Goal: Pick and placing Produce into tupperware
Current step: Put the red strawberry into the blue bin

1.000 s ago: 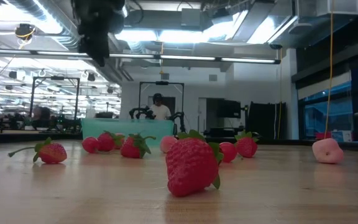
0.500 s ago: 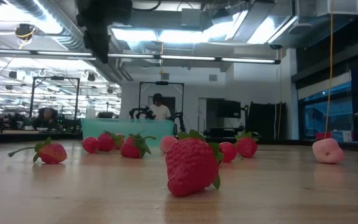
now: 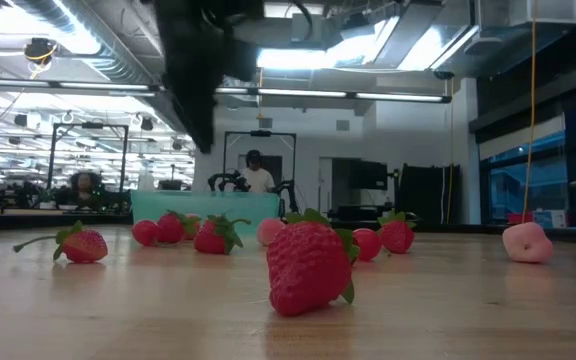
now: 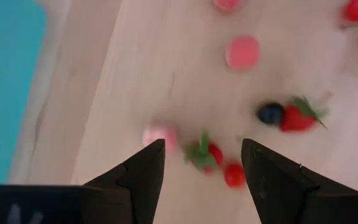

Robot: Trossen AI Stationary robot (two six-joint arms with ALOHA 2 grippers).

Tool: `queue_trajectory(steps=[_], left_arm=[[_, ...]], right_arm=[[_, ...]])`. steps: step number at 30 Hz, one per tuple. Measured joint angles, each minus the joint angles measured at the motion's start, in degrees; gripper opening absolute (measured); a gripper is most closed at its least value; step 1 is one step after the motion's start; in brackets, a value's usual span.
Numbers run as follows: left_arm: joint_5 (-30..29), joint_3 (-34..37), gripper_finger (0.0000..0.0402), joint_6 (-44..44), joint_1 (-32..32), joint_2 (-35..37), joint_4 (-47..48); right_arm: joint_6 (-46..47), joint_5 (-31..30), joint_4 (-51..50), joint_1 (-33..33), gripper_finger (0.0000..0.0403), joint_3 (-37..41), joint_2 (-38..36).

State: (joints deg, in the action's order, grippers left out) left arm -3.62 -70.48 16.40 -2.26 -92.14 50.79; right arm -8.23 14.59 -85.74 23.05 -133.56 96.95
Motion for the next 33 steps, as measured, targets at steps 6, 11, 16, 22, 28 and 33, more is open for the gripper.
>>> queue_trajectory(steps=[6, 11, 16, 22, 28, 33], left_arm=[[0.2, 0.0, 0.0204, -6.3, 0.0, -6.2, -9.6], [0.3, 0.0, 0.0204, -8.0, -0.1, -9.2, -14.4], [0.3, 0.0, 0.0204, -8.0, -0.1, -11.9, -15.8], [1.5, 0.0, 0.0204, -8.1, -0.1, -12.6, -14.0], [4.0, 0.0, 0.0204, -5.1, -0.2, -11.3, 2.2], [4.8, 0.0, 0.0204, -1.7, 1.0, -11.3, 5.9]], right_arm=[[-1.0, 0.0, 0.1, 0.0, 0.0121, 0.0, 0.0], [-1.0, 0.0, 0.1, 0.0, 0.0121, 0.0, 0.0], [-1.1, 0.0, 0.1, 0.0, 0.0121, 0.0, 0.0], [-1.2, 0.0, 0.1, 0.0, 0.0121, 0.0, 0.0], [-1.2, 0.0, 0.1, 0.0, 0.0121, 0.0, 0.0], [-1.3, 0.0, 0.3, 0.0, 0.0121, 0.0, 0.0]])
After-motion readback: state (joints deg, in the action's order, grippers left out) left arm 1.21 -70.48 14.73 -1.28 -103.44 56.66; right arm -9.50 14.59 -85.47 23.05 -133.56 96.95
